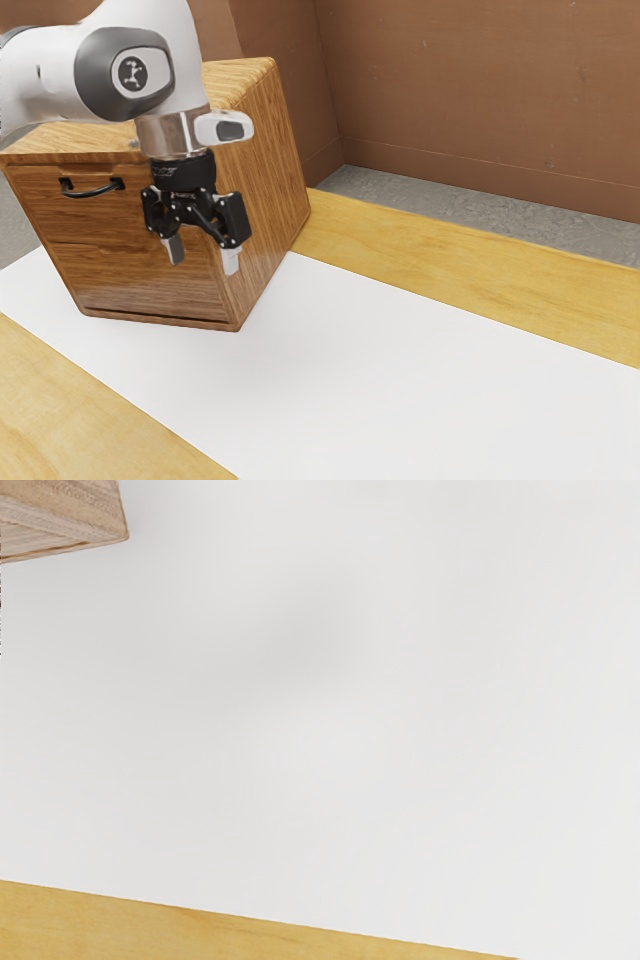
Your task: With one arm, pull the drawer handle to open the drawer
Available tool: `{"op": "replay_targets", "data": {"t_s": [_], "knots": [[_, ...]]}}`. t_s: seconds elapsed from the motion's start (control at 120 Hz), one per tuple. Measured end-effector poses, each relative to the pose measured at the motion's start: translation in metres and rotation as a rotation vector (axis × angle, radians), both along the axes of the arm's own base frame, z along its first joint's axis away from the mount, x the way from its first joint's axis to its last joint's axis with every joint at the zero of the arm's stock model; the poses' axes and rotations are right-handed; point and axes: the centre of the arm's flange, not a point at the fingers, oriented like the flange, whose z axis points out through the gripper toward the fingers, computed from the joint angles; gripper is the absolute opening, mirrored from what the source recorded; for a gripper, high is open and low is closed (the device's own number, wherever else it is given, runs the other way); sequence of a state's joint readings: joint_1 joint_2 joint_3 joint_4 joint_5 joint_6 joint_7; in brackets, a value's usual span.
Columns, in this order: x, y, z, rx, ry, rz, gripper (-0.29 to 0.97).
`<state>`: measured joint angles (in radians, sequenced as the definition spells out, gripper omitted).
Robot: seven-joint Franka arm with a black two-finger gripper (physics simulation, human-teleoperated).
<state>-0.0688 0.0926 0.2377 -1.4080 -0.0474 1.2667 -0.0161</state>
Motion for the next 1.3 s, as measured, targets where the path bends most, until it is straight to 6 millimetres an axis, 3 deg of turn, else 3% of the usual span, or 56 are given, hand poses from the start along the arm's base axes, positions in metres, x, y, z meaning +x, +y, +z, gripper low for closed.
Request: {"op": "replay_targets", "data": {"t_s": [0.133, 0.175, 0.225, 0.258, 0.317, 0.425, 0.55, 0.667, 0.725, 0.808, 0.892, 1.083, 1.3], "knots": [[0.011, -0.001, 0.007, 0.011, -0.09, 0.003, 0.68], [-0.001, -0.002, 0.04, 0.015, -0.164, 0.012, 0.68], [-0.04, -0.007, 0.108, 0.028, -0.298, 0.049, 0.68], [-0.062, -0.01, 0.137, 0.034, -0.351, 0.101, 0.68], [-0.078, -0.01, 0.154, 0.079, -0.376, 0.219, 0.68], [-0.087, -0.002, 0.164, 0.141, -0.397, 0.472, 0.68], [-0.088, 0.002, 0.158, 0.164, -0.397, 0.707, 0.68], [-0.15, 0.091, 0.103, 0.181, -0.374, 1.071, 0.68], [-0.175, 0.112, 0.098, 0.172, -0.412, 1.208, 0.68], [-0.189, 0.13, 0.082, 0.161, -0.453, 1.354, 0.68], [-0.189, 0.141, 0.066, 0.147, -0.498, 1.468, 0.68], [-0.168, 0.158, 0.05, 0.11, -0.57, 1.662, 0.68], [-0.159, 0.166, 0.047, 0.055, -0.634, 1.807, 0.68]]}}
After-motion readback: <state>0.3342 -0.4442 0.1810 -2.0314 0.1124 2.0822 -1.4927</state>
